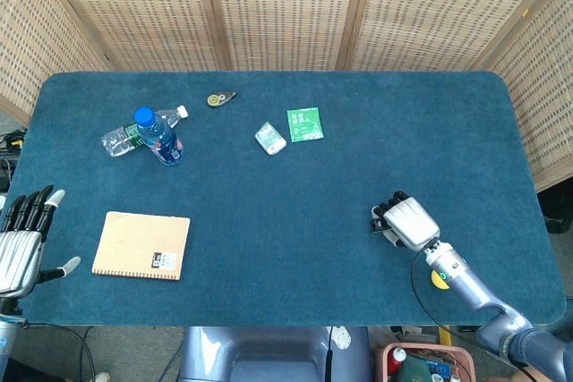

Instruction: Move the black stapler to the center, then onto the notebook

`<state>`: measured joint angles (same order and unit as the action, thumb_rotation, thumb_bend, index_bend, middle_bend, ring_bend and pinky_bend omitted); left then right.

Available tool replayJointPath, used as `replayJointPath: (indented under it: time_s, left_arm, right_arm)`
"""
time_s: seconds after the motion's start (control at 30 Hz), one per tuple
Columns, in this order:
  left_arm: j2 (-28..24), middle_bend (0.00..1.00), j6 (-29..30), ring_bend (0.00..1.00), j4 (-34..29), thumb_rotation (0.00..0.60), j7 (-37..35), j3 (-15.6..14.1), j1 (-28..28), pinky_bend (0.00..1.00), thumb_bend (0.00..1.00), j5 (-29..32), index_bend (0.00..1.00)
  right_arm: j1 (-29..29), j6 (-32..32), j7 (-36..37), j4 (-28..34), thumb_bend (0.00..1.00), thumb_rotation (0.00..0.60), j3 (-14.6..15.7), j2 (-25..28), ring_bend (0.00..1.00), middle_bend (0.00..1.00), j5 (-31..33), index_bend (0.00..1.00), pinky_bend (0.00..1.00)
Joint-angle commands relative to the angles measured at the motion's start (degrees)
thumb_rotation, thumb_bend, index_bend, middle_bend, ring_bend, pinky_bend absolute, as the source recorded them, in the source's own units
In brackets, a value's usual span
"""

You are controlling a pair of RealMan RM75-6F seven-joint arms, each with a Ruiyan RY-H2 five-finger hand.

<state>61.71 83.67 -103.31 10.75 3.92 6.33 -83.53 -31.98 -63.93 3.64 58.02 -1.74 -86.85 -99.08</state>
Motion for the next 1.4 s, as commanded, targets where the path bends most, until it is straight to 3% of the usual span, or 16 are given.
replayJointPath:
  time_s: [0.03, 0.13, 0.27, 0.4, 0.53, 0.57, 0.63, 0.9, 1.17, 1.23, 1.3, 1.4]
  left_arm:
    - [-0.9, 0.00, -0.2, 0.00, -0.5, 0.600, -1.5, 0.1, 0.0, 0.00, 0.05, 0.3, 0.00]
    - [-2.3, 0.00, -0.2, 0.00, -0.9, 0.600, -4.0, 0.2, -0.1, 0.00, 0.05, 0.3, 0.00]
    - [-3.3, 0.00, -0.6, 0.00, -0.8, 0.600, -5.9, 0.1, -0.1, 0.00, 0.06, 0.2, 0.00]
    - [-4.8, 0.00, -1.4, 0.00, -0.7, 0.600, -8.4, -0.2, 0.1, 0.00, 0.07, -0.2, 0.00]
    - [-5.9, 0.00, -2.1, 0.00, -0.8, 0.600, -10.8, 0.0, 0.4, 0.00, 0.07, 0.2, 0.00]
    - [-6.4, 0.00, -3.0, 0.00, -0.7, 0.600, -11.9, 0.3, 0.8, 0.00, 0.07, 0.9, 0.00]
    - [-6.9, 0.00, -3.7, 0.00, -0.6, 0.600, -12.8, 0.5, 1.2, 0.00, 0.08, 1.5, 0.00]
    - [-8.1, 0.00, -6.6, 0.00, -0.3, 0.600, -15.1, 1.2, 2.3, 0.00, 0.08, 4.4, 0.00]
    - [-8.5, 0.00, -8.1, 0.00, -0.1, 0.600, -16.0, 1.4, 3.0, 0.00, 0.08, 5.9, 0.00]
    - [-8.6, 0.00, -8.2, 0.00, -0.2, 0.600, -16.0, 1.4, 3.1, 0.00, 0.08, 6.0, 0.00]
    - [-8.6, 0.00, -8.2, 0.00, -0.3, 0.600, -15.9, 1.4, 3.1, 0.00, 0.08, 6.0, 0.00]
    - [-8.5, 0.00, -8.3, 0.00, -0.2, 0.600, -15.7, 1.3, 3.2, 0.00, 0.08, 6.0, 0.00]
  right_arm:
    - [-2.6, -0.2, -5.1, 8.9, 0.48, 0.600, -2.2, 4.0, 0.45, 0.59, 0.1, 0.56, 0.30]
    - [-5.5, 3.2, -11.1, 17.3, 0.47, 0.600, -4.9, 6.4, 0.45, 0.59, 1.9, 0.56, 0.31]
    - [-9.2, 7.8, -16.0, 23.7, 0.48, 0.600, -7.7, 7.1, 0.45, 0.59, 3.9, 0.56, 0.37]
    - [-15.6, 17.6, -21.1, 28.8, 0.50, 0.600, -13.1, 5.0, 0.45, 0.59, 12.3, 0.56, 0.39]
    - [-22.1, 22.8, -30.2, 29.3, 0.54, 0.600, -17.4, 1.0, 0.45, 0.59, 18.8, 0.56, 0.39]
    - [-25.8, 25.3, -34.8, 27.4, 0.54, 0.600, -19.4, -2.7, 0.45, 0.59, 23.7, 0.56, 0.39]
    - [-28.8, 26.1, -39.7, 25.1, 0.54, 0.600, -20.3, -6.3, 0.45, 0.59, 29.3, 0.56, 0.39]
    - [-37.5, 23.1, -52.6, 18.4, 0.54, 0.600, -18.8, -17.2, 0.45, 0.59, 46.3, 0.56, 0.39]
    - [-40.6, 20.7, -56.3, 14.9, 0.53, 0.600, -14.8, -21.8, 0.45, 0.59, 53.7, 0.56, 0.39]
    - [-40.8, 21.1, -56.6, 14.6, 0.43, 0.600, -14.0, -21.9, 0.40, 0.49, 55.5, 0.47, 0.38]
    - [-41.1, 21.5, -57.2, 15.2, 0.17, 0.600, -13.4, -21.4, 0.22, 0.26, 58.7, 0.27, 0.33]
    - [-41.4, 20.8, -57.2, 17.3, 0.02, 0.600, -13.0, -20.2, 0.06, 0.08, 61.5, 0.13, 0.25]
